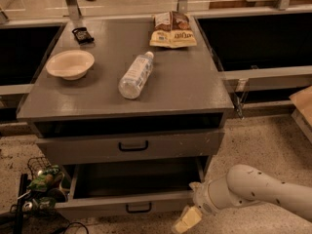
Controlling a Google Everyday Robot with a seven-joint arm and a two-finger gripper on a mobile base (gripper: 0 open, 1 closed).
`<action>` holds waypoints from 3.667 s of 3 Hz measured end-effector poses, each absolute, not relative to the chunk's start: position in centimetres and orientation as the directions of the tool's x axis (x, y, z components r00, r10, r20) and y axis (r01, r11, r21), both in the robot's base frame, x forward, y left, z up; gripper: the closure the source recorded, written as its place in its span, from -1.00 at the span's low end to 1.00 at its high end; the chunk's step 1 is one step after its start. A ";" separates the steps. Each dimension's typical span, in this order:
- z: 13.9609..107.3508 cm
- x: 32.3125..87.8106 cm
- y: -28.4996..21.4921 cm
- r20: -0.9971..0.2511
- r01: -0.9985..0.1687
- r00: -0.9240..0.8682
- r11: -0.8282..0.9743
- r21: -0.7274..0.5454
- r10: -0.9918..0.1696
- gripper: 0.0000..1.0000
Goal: Open middle drawer
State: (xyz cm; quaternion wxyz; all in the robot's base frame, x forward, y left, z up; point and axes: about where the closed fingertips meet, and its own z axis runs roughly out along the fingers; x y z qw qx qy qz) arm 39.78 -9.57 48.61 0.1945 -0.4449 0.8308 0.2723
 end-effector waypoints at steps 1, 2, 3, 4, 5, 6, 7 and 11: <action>50.7 42.2 -9.3 -0.604 -0.851 -0.500 0.483 0.208 -0.621 -1.00; 50.7 42.2 -9.3 -0.604 -0.851 -0.500 0.483 0.208 -0.621 -1.00; 49.6 42.7 -8.7 -0.583 -0.848 -0.509 0.485 0.214 -0.633 -1.00; 46.7 43.4 -7.7 -0.546 -0.843 -0.529 0.477 0.249 -0.650 -1.00; 43.8 43.2 -6.6 -0.502 -0.837 -0.546 0.464 0.292 -0.671 -1.00; 43.7 43.1 -6.5 -0.498 -0.838 -0.545 0.460 0.294 -0.675 -1.00; 42.9 42.0 -6.4 -0.471 -0.843 -0.538 0.451 0.294 -0.699 -1.00; 42.5 37.8 -8.0 -0.451 -0.841 -0.539 0.421 0.341 -0.712 -1.00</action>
Offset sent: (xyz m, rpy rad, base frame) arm 0.0206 0.0026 0.0188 -0.0044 -0.0706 -0.0261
